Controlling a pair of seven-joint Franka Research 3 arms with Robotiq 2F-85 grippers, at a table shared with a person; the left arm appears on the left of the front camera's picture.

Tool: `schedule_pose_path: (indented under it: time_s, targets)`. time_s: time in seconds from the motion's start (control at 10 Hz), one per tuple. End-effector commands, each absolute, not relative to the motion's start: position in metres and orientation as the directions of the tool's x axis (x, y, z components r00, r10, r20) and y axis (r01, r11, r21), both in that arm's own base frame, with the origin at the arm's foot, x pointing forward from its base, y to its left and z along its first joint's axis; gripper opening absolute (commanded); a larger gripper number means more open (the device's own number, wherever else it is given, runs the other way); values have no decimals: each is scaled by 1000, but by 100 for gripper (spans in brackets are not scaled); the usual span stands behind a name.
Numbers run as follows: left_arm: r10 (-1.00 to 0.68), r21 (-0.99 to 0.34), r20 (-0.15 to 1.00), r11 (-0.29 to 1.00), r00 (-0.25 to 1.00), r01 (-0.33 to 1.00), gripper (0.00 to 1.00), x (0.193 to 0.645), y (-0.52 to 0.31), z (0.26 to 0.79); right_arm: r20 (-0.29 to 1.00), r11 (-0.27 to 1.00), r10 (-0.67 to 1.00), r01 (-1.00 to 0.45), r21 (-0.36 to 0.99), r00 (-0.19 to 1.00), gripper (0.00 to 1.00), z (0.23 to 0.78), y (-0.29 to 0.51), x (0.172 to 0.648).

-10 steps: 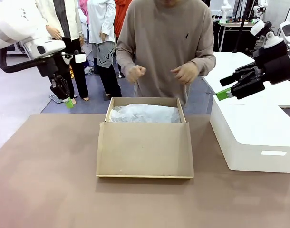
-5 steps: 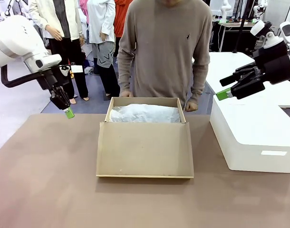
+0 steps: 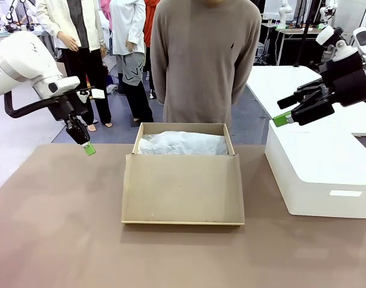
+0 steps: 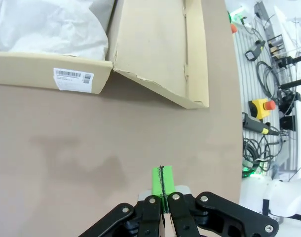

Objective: Pack the shoes into the box.
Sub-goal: Close the Shoes Box.

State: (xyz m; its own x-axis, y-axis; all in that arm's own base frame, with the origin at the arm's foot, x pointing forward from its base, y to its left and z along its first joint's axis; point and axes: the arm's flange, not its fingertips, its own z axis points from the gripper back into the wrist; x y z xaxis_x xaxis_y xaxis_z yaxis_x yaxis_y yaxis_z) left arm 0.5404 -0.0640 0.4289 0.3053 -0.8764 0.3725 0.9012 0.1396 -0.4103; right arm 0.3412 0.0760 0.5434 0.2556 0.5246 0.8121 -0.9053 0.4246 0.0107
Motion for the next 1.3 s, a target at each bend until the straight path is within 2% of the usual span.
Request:
schedule_pose_path:
  time_s: [0.0, 0.3, 0.9, 1.2]
  targets:
    - [-879, -401, 383, 117, 283, 909, 0, 540, -64, 429, 829, 406, 515, -914, -10, 219, 100, 541, 77, 344]
    - [-869, -431, 380, 138, 317, 892, 0, 548, -64, 421, 829, 406, 515, -914, -10, 219, 100, 541, 77, 344]
    - [-759, -476, 516, 130, 396, 870, 0, 540, -68, 357, 829, 406, 515, -914, -10, 219, 100, 541, 77, 344]
    - [-736, -476, 522, 168, 431, 863, 0, 539, -76, 336, 829, 406, 515, -914, -10, 219, 100, 541, 77, 344]
